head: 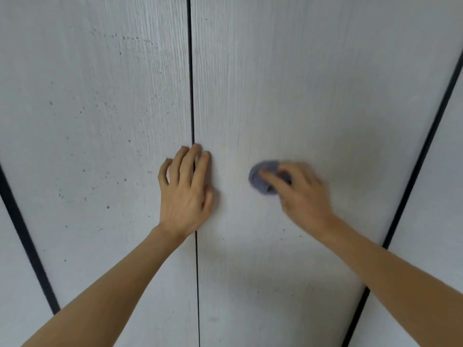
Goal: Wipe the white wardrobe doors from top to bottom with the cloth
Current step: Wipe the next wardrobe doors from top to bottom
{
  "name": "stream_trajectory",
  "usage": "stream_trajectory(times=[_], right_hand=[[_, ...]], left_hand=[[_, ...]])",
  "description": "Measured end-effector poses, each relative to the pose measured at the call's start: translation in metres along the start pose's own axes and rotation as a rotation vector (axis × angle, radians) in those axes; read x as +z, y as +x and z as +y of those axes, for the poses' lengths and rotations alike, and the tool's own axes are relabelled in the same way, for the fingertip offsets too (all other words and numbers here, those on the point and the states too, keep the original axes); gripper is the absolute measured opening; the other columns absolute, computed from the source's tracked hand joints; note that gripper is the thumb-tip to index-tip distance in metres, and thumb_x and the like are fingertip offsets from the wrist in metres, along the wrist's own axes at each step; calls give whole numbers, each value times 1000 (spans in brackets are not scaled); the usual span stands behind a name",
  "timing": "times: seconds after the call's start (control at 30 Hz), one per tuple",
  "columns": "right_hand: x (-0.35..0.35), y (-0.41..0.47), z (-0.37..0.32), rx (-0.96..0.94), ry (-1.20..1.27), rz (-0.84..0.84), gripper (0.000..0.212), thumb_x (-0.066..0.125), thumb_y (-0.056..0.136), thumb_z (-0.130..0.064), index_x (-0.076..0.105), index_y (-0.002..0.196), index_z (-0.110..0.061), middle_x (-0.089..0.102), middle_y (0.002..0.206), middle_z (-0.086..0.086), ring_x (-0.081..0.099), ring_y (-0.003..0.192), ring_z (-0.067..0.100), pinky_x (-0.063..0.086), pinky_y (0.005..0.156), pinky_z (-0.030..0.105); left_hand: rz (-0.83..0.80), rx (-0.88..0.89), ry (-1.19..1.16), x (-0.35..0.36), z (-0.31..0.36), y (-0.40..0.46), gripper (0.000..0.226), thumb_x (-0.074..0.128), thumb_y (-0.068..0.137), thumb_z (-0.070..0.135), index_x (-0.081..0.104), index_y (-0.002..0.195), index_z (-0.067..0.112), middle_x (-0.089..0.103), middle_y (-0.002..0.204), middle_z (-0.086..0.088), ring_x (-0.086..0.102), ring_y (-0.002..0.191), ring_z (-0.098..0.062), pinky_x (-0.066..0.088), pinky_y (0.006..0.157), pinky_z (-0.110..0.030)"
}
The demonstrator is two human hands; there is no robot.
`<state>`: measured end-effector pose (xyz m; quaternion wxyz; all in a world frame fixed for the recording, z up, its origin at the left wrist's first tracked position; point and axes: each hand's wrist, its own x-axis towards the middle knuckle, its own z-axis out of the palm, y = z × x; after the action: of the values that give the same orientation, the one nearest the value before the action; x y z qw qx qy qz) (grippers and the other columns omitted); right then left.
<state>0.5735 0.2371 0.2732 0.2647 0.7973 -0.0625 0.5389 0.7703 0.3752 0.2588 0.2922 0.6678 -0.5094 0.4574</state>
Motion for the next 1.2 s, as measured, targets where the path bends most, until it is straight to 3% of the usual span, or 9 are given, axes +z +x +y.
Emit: stream_trajectory(times=[0.13,0.3,0.37,0.57,0.67,0.83,0.9,1.07,1.2], right_hand=[[-11,-5,19,217,-31,94,41,44,77,-7,50,115,-22,41,109,4,43,92,25,43,58,25],[8,-114,-13,-302,-85,-284,31,46,83,-9,67,100,-24,58,102,0,49,87,23,41,76,34],[-1,-120,-3,-359,-79,-340,34,44,80,-6,67,99,-23,62,100,0,51,86,21,43,77,33],[-39,-51,65,137,-98,50,43,49,78,-1,52,116,-21,45,111,3,46,92,23,46,62,28],[-39,-74,63,216,-98,72,42,49,77,-2,52,116,-20,45,111,4,46,92,24,43,66,26],[-38,-177,50,-340,-134,-341,27,44,85,-7,53,106,-22,53,104,1,55,84,21,40,76,33],[-46,-176,65,-389,-126,-372,23,44,88,-7,54,104,-22,60,99,1,57,82,21,39,74,33],[-75,-106,119,-113,-182,-22,31,49,86,-2,55,110,-20,48,104,2,50,84,24,42,68,36],[-75,-107,123,132,-167,78,36,52,81,1,55,111,-18,49,107,2,50,86,24,41,71,35]], left_hand=[[-28,122,-21,8,23,-12,55,43,84,23,45,136,6,40,143,-19,30,135,-35,22,106,-53],[-79,206,-6,20,41,-23,54,41,85,23,39,138,13,37,144,-17,32,134,-37,25,105,-56],[-95,240,2,26,52,-29,54,41,85,23,39,138,13,35,144,-17,32,134,-37,24,105,-57],[-81,254,-16,37,83,-34,54,42,85,25,38,138,15,30,145,-16,29,134,-37,22,106,-57],[-83,289,-28,45,101,-38,54,42,85,26,38,138,16,30,145,-15,29,135,-37,20,106,-57],[-101,355,4,55,116,-43,56,44,83,25,40,139,17,31,146,-15,29,134,-38,16,106,-59],[-117,381,8,57,120,-47,56,44,84,26,40,139,17,31,146,-15,29,134,-38,15,107,-59],[-108,363,14,63,126,-48,53,42,85,28,42,137,17,32,145,-15,28,134,-39,17,106,-61],[-93,338,4,66,132,-50,51,41,87,29,42,136,17,33,144,-15,27,135,-39,17,106,-61]])
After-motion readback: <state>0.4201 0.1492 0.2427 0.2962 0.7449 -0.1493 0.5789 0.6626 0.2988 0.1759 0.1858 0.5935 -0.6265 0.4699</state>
